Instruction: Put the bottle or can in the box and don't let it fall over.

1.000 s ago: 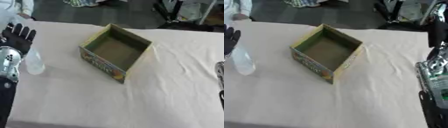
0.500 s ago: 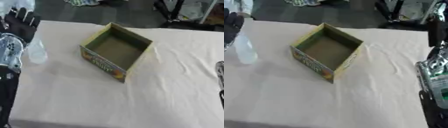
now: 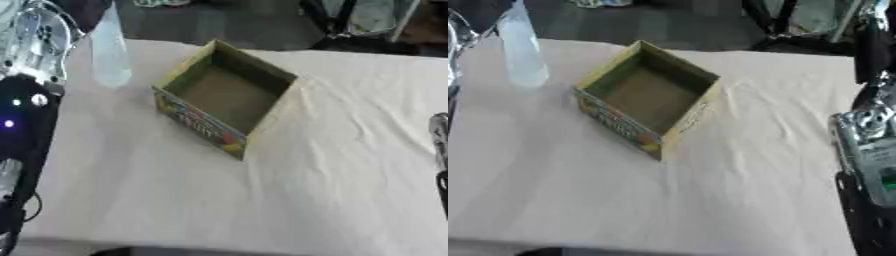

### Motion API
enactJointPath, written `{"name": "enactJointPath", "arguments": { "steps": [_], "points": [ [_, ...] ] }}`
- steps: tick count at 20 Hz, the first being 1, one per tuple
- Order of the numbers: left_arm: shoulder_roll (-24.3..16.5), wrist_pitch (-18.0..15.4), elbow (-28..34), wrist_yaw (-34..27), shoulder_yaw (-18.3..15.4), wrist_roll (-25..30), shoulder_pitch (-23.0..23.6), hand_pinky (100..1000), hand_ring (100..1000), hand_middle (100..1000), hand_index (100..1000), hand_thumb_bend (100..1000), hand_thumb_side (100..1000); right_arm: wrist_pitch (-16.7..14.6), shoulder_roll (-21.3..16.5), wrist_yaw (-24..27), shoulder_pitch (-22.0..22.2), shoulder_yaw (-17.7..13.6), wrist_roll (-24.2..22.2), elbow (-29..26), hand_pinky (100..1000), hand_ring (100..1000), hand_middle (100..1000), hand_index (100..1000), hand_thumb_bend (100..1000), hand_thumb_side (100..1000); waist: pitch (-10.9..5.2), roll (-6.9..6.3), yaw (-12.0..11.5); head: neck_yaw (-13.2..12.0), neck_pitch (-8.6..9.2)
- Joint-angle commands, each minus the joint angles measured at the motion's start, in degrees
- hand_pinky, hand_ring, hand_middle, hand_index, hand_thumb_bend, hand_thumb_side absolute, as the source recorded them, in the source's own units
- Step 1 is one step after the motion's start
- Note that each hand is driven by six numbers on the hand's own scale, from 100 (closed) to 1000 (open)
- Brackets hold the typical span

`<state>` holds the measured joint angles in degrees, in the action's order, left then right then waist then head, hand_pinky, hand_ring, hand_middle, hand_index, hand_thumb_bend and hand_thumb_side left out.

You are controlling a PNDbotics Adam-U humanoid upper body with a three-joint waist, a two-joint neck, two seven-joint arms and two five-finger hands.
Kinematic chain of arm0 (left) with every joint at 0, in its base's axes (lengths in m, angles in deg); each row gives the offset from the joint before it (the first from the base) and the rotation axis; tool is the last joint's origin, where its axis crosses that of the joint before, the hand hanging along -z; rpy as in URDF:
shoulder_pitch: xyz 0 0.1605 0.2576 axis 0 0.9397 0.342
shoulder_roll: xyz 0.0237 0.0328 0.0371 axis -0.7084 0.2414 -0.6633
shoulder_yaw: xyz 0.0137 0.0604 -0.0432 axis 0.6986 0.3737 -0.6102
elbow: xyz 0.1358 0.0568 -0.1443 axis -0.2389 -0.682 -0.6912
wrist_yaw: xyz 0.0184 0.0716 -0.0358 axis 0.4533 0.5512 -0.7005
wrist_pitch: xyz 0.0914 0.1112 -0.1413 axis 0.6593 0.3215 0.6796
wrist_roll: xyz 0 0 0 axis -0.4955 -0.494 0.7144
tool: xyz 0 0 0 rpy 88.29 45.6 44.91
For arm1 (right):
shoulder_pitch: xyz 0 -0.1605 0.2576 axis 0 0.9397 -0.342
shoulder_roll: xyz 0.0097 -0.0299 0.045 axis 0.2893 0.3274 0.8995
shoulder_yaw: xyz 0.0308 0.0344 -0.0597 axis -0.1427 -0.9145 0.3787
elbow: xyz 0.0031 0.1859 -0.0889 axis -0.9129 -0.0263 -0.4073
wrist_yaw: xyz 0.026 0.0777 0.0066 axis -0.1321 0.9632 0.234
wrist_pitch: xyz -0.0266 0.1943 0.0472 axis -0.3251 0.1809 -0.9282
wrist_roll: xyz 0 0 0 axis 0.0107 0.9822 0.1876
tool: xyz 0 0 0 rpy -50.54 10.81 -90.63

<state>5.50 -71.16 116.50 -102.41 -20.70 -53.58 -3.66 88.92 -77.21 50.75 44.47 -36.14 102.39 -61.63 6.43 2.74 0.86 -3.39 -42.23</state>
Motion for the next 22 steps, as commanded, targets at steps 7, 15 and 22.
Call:
{"name": "enactJointPath", "arguments": {
  "steps": [7,15,22],
  "points": [
    [2.4,2.1,-6.8,-0.3,1.4,1.4,-7.8,100,100,100,1000,883,1000,0.1,0.3,0.3,-2.1,0.5,-1.1,-1.5,732,721,780,767,100,526,-0.78,0.16,2.2,0.9,1.2],
    [4.5,2.3,-14.8,-0.3,1.2,3.8,-11.1,100,100,100,1000,871,1000,0.1,1.1,0.3,-4.3,1.5,-2.3,-2.2,732,722,781,768,100,526,0.77,-0.53,6.0,-0.5,3.26],
    [6.1,1.8,-22.0,0.4,0.8,6.5,-13.0,100,100,100,1000,862,1000,0.1,1.6,0.4,-5.1,2.1,-2.7,-2.5,732,721,781,767,100,528,1.69,-1.31,8.6,-1.3,4.06]
  ]
}}
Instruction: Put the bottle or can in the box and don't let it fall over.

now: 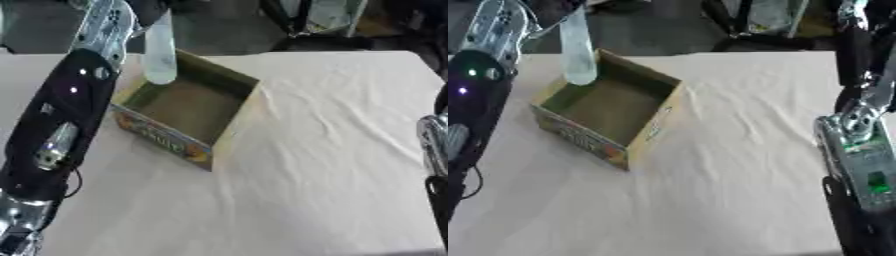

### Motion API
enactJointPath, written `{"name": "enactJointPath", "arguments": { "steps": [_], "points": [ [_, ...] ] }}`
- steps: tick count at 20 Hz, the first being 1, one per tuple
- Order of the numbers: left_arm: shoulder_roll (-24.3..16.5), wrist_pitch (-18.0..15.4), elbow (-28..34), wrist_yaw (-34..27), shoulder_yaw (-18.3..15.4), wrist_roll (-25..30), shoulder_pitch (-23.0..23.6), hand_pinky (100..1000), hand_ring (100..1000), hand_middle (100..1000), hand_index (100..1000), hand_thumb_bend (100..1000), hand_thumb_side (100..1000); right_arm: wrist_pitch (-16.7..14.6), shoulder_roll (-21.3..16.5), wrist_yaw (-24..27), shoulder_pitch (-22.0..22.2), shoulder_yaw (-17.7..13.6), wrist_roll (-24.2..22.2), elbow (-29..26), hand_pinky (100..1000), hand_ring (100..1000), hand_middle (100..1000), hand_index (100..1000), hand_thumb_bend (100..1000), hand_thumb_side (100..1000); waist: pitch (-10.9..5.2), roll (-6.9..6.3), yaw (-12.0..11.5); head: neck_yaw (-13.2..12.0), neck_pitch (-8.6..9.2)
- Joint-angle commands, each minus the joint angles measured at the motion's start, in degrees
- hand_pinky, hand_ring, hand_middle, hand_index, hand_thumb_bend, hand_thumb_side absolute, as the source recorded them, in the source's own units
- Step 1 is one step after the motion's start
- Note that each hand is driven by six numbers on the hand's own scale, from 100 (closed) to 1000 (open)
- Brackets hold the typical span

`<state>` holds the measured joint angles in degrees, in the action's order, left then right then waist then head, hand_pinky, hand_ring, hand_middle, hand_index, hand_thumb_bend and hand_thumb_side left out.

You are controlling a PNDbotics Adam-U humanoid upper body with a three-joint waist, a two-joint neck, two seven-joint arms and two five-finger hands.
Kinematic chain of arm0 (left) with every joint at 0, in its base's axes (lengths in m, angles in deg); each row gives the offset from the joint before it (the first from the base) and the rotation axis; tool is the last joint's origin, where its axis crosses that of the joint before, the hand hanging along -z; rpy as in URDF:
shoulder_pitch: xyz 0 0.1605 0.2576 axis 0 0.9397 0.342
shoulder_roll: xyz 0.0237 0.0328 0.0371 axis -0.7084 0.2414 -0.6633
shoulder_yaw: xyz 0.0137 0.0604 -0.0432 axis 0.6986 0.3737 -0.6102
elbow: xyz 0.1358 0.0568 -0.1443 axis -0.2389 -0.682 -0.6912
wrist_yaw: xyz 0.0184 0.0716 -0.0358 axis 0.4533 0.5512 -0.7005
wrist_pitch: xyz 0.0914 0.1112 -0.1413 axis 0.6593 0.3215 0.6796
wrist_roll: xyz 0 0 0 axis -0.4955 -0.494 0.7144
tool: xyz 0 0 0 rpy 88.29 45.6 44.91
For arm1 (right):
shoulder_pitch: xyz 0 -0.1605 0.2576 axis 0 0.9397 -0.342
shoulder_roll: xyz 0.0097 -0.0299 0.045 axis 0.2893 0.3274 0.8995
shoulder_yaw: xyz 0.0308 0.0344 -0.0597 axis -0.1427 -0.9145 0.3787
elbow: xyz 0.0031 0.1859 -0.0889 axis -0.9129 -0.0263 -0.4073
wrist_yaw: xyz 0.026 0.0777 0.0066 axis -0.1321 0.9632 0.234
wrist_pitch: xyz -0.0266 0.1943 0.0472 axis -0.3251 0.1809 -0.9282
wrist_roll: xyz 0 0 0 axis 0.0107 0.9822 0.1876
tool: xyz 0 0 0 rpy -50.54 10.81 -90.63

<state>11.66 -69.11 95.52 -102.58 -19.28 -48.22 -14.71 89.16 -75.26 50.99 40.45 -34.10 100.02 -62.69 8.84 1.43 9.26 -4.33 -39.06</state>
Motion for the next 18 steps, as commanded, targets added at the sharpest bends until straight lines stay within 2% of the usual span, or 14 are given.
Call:
{"name": "enactJointPath", "arguments": {
  "steps": [1,10,18],
  "points": [
    [0.2,-0.3,-1.6,0.7,-0.6,1.5,-2.0,100,100,100,1000,860,1000,-0.1,-0.3,0.2,-1.1,0.1,-0.3,-1.4,732,721,781,767,100,528,-0.58,-0.09,0.4,-0.5,0.86],
    [3.2,-0.3,-8.6,2.3,-0.6,2.7,-1.3,100,100,100,974,836,1000,-0.2,0.2,0.6,-2.1,0.7,-0.9,-1.6,733,721,780,767,100,528,0.31,-0.26,1.9,-1.4,1.02],
    [3.6,1.0,-12.8,3.1,-0.8,3.7,0.7,100,100,100,969,807,1000,-0.4,-0.1,0.7,-1.8,0.6,-0.5,-1.3,733,720,778,766,100,530,0.54,-0.6,1.3,-1.1,1.21]
  ]
}}
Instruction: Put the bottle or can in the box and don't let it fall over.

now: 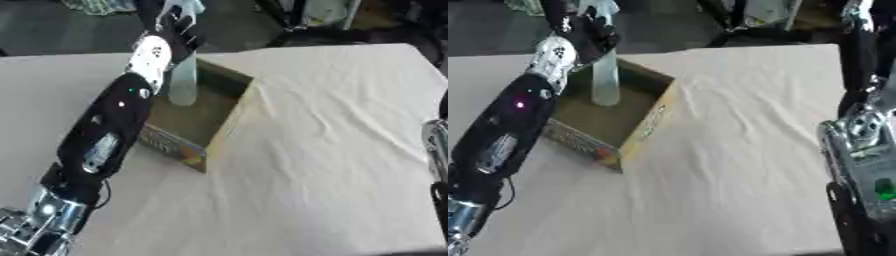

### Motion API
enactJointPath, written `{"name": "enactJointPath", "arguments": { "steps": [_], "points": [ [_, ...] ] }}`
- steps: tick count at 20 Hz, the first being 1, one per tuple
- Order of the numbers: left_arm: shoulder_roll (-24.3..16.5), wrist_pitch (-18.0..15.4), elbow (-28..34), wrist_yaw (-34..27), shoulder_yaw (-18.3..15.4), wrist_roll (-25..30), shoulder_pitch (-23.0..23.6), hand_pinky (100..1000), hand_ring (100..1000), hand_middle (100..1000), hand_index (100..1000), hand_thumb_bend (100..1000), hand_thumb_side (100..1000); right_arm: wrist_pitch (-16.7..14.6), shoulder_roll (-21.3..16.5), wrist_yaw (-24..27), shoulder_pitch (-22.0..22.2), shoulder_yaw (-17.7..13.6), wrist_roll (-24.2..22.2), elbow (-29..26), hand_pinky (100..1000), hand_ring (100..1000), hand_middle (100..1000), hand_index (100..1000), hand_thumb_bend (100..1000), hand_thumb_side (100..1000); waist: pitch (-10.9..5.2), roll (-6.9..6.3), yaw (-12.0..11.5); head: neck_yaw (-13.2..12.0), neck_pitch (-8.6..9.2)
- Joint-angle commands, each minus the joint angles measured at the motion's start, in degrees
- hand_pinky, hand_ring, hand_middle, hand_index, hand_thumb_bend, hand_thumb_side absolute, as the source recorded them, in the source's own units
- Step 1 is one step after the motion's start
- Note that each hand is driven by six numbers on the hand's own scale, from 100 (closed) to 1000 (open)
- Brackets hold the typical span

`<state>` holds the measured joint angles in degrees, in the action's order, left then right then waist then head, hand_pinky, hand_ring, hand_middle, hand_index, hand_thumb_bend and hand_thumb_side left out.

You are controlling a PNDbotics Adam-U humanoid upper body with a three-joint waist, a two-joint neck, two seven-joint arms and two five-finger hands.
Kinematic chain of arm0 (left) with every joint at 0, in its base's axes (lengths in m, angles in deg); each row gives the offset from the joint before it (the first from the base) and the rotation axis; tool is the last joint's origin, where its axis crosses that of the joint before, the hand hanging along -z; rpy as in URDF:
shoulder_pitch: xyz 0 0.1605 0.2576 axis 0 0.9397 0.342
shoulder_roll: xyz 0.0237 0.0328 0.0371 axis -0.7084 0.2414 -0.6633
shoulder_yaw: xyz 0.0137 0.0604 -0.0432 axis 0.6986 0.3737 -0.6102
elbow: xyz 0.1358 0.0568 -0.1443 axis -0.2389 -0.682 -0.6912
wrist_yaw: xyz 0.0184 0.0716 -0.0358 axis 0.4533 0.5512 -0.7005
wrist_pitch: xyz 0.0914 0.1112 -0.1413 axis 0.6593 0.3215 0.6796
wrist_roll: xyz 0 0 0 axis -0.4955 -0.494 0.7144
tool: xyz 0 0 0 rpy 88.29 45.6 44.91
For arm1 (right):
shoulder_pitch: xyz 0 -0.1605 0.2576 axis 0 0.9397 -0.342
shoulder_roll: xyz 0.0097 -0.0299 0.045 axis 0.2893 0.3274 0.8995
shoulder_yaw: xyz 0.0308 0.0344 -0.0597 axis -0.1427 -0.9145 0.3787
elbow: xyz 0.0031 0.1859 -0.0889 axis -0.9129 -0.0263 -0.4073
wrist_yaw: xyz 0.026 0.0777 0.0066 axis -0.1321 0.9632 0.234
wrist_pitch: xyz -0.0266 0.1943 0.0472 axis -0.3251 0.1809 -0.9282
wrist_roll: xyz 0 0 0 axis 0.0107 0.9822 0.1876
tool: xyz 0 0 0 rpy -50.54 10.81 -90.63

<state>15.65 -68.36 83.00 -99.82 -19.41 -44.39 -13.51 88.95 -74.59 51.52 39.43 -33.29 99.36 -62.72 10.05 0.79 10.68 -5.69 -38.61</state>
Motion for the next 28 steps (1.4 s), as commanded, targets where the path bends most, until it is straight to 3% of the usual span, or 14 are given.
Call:
{"name": "enactJointPath", "arguments": {
  "steps": [1,11,17,21,28],
  "points": [
    [-0.4,0.3,-0.6,0.3,-0.8,-0.5,0.0,100,100,100,970,807,1000,-0.2,-0.9,0.1,-0.7,-0.3,0.2,-1.3,734,720,778,766,100,530,-0.7,0.03,-0.3,0.4,0.71],
    [-2.7,2.3,2.4,2.0,-1.1,-5.0,6.2,100,100,100,961,750,1000,-0.2,-2.3,0.0,0.4,-0.9,0.7,-1.0,733,719,778,766,100,529,-1.35,-0.15,-2.5,2.4,-0.15],
    [-5.8,1.2,10.5,4.2,-2.2,-6.7,11.7,100,100,100,958,743,1000,-0.2,-3.0,-0.2,1.0,-1.4,1.2,-1.0,733,720,778,766,100,530,-1.75,-0.34,-3.6,3.5,-0.4],
    [-10.5,0.1,20.5,9.9,-4.3,-8.3,18.6,100,100,100,963,701,1000,-0.3,-4.0,-0.5,1.6,-2.0,1.6,-1.0,733,720,778,766,100,529,-2.12,-0.81,-5.0,4.6,0.04],
    [-18.5,-2.1,34.4,27.5,-11.1,-12.5,28.4,100,100,100,988,492,1000,-0.3,-5.0,-0.8,2.2,-2.3,1.9,-1.1,733,720,778,767,100,529,-2.75,-1.3,-6.6,5.3,-0.68]
  ]
}}
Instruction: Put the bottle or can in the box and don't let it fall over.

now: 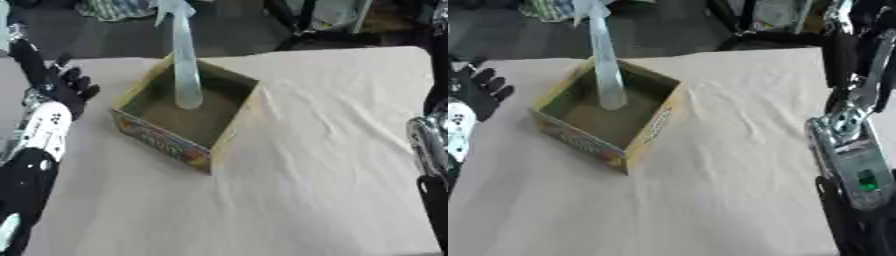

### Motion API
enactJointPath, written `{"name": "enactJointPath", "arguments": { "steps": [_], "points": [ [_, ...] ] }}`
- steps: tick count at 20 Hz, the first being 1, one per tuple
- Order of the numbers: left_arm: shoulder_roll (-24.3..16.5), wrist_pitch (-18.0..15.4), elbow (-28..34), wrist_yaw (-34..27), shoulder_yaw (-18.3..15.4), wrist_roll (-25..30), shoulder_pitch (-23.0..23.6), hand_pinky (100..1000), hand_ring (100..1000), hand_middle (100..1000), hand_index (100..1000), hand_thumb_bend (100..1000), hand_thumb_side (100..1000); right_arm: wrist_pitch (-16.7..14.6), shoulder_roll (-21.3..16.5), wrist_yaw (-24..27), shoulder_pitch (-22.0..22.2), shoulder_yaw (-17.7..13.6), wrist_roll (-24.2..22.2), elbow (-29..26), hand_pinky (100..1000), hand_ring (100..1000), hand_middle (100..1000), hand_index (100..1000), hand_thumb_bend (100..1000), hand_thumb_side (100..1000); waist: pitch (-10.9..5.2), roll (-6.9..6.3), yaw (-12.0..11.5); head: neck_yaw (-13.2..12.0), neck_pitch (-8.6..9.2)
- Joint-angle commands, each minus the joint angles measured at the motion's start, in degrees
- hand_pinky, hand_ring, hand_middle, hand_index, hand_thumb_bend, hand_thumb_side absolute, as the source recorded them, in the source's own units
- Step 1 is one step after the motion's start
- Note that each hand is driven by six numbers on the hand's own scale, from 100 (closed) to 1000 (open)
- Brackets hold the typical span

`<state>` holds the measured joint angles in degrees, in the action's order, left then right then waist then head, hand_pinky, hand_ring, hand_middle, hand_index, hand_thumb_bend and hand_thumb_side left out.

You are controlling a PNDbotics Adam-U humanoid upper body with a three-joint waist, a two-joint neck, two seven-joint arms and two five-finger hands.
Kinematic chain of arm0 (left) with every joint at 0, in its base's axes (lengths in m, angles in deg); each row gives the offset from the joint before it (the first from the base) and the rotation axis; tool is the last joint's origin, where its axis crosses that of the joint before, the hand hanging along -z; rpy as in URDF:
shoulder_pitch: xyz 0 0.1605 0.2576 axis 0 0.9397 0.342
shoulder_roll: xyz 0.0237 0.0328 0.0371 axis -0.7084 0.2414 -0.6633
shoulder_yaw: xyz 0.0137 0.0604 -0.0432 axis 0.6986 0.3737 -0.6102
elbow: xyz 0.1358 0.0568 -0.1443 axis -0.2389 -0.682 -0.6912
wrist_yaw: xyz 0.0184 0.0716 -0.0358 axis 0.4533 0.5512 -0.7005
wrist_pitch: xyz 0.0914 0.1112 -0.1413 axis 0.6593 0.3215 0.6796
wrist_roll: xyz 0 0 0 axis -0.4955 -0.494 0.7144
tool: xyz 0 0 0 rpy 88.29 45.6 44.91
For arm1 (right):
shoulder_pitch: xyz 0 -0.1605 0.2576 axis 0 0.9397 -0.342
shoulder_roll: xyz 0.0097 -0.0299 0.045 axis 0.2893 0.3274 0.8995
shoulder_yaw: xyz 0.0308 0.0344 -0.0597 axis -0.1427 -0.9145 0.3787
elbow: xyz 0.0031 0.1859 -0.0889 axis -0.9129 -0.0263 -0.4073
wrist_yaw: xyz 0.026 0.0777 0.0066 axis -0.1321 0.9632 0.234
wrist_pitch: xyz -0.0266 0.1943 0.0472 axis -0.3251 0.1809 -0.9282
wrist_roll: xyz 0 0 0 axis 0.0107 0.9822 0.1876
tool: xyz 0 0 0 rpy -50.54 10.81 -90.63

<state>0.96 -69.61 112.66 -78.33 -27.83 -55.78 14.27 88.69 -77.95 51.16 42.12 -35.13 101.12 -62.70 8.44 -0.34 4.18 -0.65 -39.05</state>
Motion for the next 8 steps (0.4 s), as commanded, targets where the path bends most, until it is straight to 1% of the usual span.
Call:
{"name": "enactJointPath", "arguments": {
  "steps": [1,2,3,4,5,6,8],
  "points": [
    [-4.4,-1.0,5.9,8.8,-3.6,-1.2,1.6,100,100,100,987,475,1000,0.0,-1.7,-0.5,-0.5,-0.5,0.1,-1.1,733,720,778,767,100,529,-1.14,-0.19,-0.2,0.2,-0.26],
    [-4.8,-1.4,7.0,11.6,-4.6,-1.4,2.6,100,100,142,986,439,1000,0.0,-1.8,-0.5,-0.6,-0.5,0.1,-1.1,732,720,778,767,100,529,-1.1,-0.22,-0.3,0.2,-0.21],
    [-5.1,-1.8,8.1,14.0,-5.5,-1.5,3.5,100,157,222,984,436,1000,0.0,-1.8,-0.5,-0.6,-0.5,0.1,-1.1,732,720,778,767,100,529,-1.05,-0.25,-0.4,0.1,-0.09],
    [-5.3,-2.5,9.1,15.7,-6.2,-1.5,4.3,229,258,306,974,418,969,0.0,-1.9,-0.6,-0.7,-0.6,0.1,-1.2,732,720,778,767,100,529,-1.0,-0.27,-0.5,0.0,0.04],
    [-5.4,-3.4,10.0,17.2,-6.9,-1.2,5.1,405,423,425,956,394,916,0.1,-2.0,-0.6,-0.7,-0.6,0.1,-1.2,732,720,778,767,100,528,-0.96,-0.3,-0.6,-0.1,0.15],
    [-5.5,-4.5,11.0,18.6,-7.6,-0.9,5.9,515,530,511,945,371,876,0.1,-2.1,-0.6,-0.8,-0.6,0.1,-1.2,732,720,778,767,100,528,-0.9,-0.35,-0.8,-0.1,0.29],
    [-5.6,-6.8,12.6,21.8,-8.9,-0.1,7.4,671,668,633,926,327,825,0.1,-2.2,-0.7,-1.0,-0.6,0.1,-1.4,732,720,778,767,100,529,-0.79,-0.47,-1.0,-0.2,0.57]
  ]
}}
